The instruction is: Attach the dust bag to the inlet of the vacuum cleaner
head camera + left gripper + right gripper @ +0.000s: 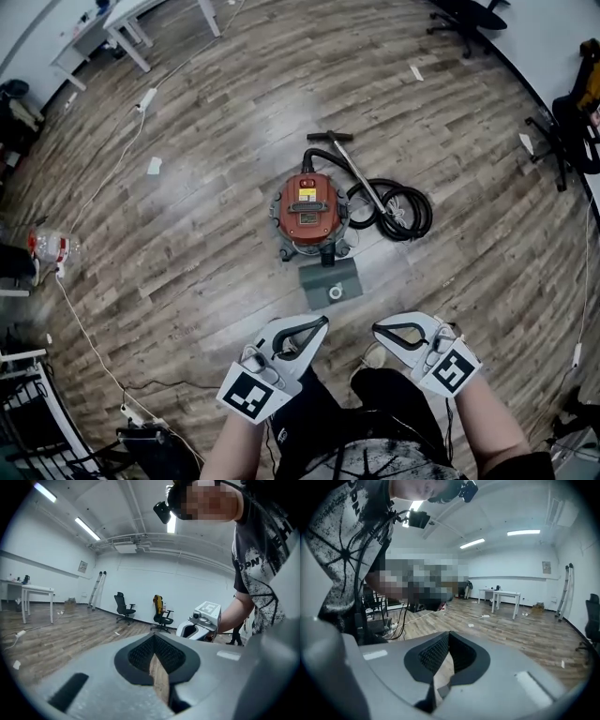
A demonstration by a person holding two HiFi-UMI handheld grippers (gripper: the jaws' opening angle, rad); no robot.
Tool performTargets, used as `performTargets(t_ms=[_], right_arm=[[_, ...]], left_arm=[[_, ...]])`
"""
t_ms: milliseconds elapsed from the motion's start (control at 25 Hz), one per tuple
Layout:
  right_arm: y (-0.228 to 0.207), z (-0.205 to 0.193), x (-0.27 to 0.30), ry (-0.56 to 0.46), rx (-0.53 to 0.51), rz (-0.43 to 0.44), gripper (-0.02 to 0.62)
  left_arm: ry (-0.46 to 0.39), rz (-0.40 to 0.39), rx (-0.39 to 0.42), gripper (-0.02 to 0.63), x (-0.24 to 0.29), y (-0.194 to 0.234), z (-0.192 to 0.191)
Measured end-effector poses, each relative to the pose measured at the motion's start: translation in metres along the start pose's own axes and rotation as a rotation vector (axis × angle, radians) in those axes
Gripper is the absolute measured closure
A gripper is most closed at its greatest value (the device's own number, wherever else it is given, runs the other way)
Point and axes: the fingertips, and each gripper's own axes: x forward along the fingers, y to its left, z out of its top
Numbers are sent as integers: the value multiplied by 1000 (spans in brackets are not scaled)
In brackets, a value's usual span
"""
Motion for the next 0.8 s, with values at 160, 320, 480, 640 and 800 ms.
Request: performTargets(t_ms=[160, 320, 480, 640, 800], right_arm=[[-10, -63, 46, 29, -17, -18, 589], [-21, -146, 102, 92, -2, -10, 589], [-23, -258, 176, 195, 38, 27, 486], [-19, -406, 253, 374, -1, 65, 440], [7, -566, 315, 604, -83, 178, 386]], left_arm=[[187, -106, 116, 603, 8, 17, -64], [243, -145, 132, 603, 29, 50, -129], [235, -172, 95, 603, 49, 85, -212], [276, -199, 116, 603, 63, 117, -304], [286, -214, 126, 603, 79, 142, -384]])
